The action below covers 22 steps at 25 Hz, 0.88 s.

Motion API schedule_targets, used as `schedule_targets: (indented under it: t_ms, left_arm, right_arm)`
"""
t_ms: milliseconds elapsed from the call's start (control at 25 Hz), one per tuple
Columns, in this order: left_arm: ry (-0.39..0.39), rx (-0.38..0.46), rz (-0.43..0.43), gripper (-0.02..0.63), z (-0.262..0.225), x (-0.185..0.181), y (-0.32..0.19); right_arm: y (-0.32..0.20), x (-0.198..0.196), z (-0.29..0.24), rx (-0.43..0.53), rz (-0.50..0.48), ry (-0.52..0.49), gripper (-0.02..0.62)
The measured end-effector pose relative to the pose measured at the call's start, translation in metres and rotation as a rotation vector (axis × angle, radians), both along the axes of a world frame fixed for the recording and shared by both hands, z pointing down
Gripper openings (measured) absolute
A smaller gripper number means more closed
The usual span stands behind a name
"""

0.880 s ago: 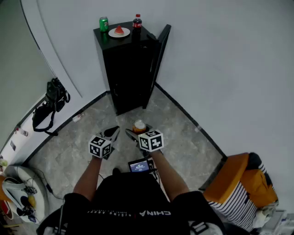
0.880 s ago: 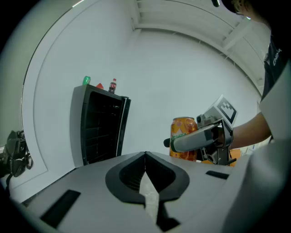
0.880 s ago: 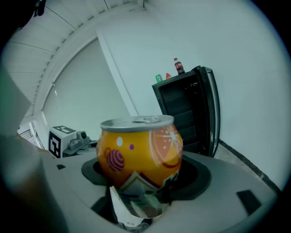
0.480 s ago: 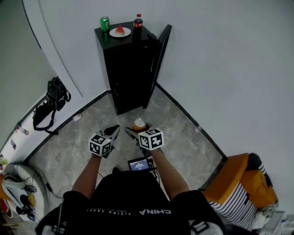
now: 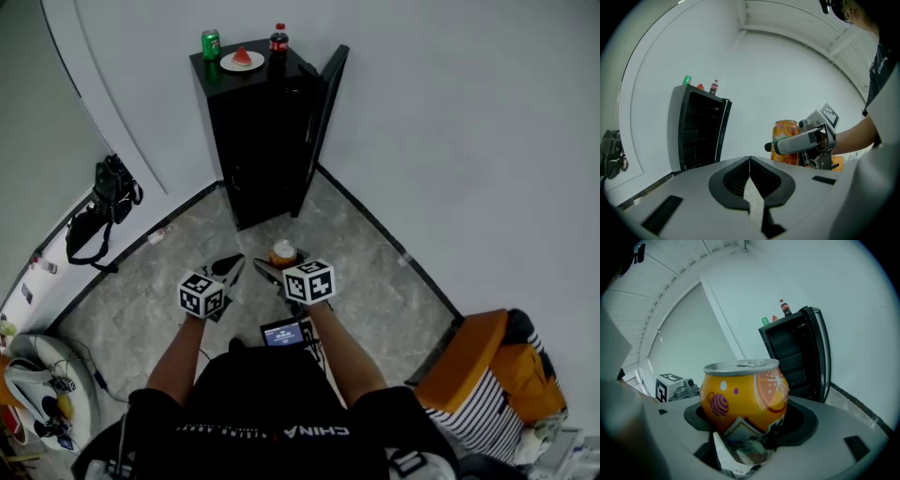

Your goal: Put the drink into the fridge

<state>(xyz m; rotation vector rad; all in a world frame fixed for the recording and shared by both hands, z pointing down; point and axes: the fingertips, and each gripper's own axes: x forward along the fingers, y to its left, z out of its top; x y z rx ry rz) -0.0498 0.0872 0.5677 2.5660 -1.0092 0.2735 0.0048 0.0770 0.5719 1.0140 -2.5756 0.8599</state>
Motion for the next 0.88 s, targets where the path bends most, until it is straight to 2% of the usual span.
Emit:
schedule_targets:
  t_ms: [480,880]
  left_arm:
    - [-0.021,-0.021,-0.021,0.012,0.008,0.008,-0.001]
    - [-0.027,-0.035,-0.05,0.012,0.012,0.047,-0.005]
  right_arm:
    - [0.0,0.016,0.005,-0.015,0.0,-0.005,0.359]
    - [-0.005,0.062,0.01,-0.025,-0.012,-0.03,0.359]
